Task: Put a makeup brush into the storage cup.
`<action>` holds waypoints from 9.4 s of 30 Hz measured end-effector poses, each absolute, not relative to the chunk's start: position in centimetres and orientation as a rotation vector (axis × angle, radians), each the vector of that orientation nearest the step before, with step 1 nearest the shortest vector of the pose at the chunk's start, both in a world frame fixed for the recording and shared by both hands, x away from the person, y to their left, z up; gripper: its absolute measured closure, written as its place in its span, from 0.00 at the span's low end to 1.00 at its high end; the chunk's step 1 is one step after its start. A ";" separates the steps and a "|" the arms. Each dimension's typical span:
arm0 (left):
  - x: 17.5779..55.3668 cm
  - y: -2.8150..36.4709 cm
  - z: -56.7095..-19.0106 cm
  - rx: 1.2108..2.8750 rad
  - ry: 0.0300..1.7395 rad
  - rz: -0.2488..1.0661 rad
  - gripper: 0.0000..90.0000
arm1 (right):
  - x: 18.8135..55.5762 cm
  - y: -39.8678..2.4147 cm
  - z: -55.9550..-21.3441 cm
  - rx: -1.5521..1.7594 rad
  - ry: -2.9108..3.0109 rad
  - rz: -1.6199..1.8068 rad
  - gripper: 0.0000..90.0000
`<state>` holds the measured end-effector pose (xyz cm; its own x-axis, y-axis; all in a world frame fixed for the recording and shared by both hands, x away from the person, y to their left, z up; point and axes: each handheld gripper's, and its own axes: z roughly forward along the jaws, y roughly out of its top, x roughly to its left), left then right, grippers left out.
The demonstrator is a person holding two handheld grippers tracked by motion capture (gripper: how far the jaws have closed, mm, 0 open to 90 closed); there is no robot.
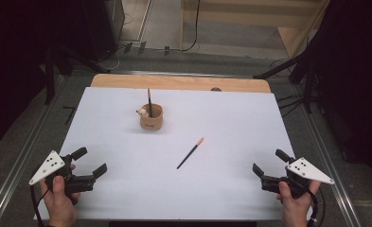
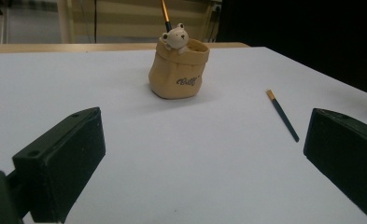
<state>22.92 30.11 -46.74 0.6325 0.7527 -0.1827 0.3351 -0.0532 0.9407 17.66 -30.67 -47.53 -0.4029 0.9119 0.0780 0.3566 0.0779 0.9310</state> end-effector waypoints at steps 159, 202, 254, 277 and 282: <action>23.1 30.0 -46.9 1.636 0.854 0.354 0.00 | 35.7 -12.6 -49.3 0.475 2.939 0.597 0.23; 23.3 29.3 -47.0 1.653 0.842 0.337 0.00 | 35.3 -13.6 -48.7 0.674 2.933 0.570 0.95; 29.4 16.1 -46.1 1.842 0.624 0.052 0.00 | 27.1 -17.9 -47.3 0.779 2.555 1.190 0.95; 29.3 14.1 -46.5 1.914 0.544 -0.042 0.18 | 25.8 -15.8 -47.1 0.609 2.601 1.240 0.95; 29.2 13.6 -46.6 1.936 0.562 -0.046 0.35 | 25.7 -15.5 -47.1 0.580 2.616 1.227 0.95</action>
